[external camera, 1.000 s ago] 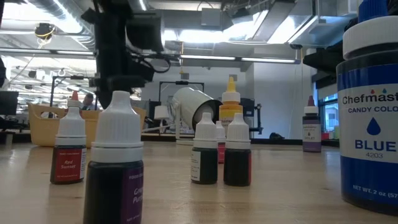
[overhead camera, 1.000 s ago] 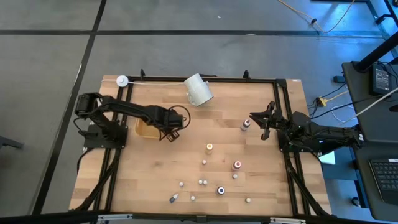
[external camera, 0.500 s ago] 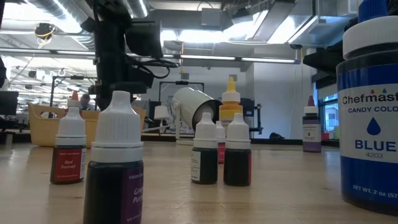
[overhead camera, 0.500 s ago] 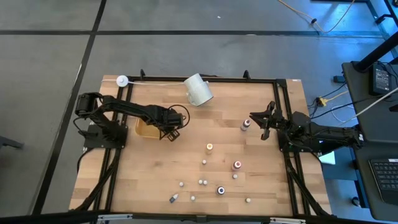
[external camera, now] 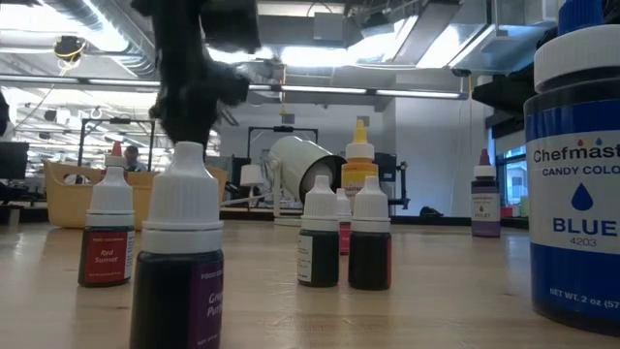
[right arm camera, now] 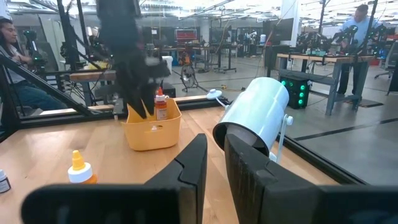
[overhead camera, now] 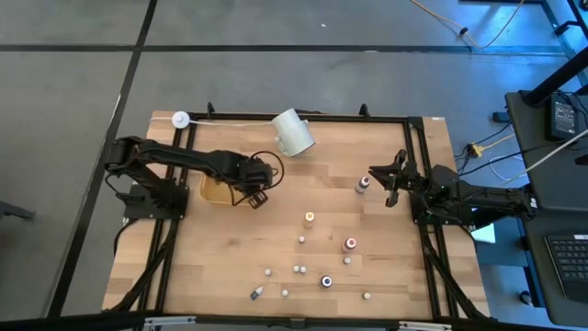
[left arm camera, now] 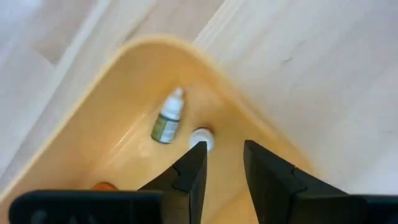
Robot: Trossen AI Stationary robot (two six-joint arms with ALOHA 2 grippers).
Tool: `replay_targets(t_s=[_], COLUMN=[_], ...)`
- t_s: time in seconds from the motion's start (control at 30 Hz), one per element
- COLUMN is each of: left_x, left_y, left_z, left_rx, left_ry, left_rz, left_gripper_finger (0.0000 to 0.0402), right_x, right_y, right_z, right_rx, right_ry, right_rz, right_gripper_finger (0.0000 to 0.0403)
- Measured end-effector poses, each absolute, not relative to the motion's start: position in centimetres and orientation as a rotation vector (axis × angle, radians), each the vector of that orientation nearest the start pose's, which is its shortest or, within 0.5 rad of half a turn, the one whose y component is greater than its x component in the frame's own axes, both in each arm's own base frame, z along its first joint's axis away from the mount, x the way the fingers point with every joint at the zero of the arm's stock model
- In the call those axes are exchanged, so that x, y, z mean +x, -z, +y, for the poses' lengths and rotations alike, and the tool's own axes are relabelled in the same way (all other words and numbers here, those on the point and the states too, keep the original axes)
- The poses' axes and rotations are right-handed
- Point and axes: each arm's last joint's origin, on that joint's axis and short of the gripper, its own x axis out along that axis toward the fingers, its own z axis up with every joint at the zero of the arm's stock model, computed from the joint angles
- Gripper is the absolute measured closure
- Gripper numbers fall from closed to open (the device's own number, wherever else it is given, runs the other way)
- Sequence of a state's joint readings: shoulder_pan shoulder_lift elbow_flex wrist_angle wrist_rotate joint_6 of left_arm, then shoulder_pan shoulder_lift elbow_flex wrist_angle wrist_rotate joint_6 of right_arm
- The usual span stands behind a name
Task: Pick & Place food coloring
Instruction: Put the left small red food coloring bottle into the bin
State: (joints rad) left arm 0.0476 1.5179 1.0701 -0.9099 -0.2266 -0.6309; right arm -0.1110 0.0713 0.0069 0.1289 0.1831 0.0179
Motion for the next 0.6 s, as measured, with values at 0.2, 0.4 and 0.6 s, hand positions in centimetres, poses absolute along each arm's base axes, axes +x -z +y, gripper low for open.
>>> replay_targets(t_s=[0.2, 0.4, 0.6], left_x=[27.4, 28.1, 28.7], left_y=[-26.4, -28.3, -28.8], left_z=[-1.5, -7.0, -11.7], left_rx=[-0.337, -0.236, -0.192], left_ry=[-0.345, -0.02, 0.255], left_rz=[1.055, 0.848, 0.71], left_gripper_finger=[0.0302, 0.0301, 0.0302], right_x=[10.0, 10.0, 10.0], right_y=[-17.3, -17.3, -17.3], right_z=[-1.6, -1.6, -1.6], right_rx=[0.02, 0.02, 0.021], right_ry=[0.294, 0.294, 0.293], right_rz=[-0.067, -0.068, -0.068], right_gripper_finger=[0.0341, 0.0341, 0.0341])
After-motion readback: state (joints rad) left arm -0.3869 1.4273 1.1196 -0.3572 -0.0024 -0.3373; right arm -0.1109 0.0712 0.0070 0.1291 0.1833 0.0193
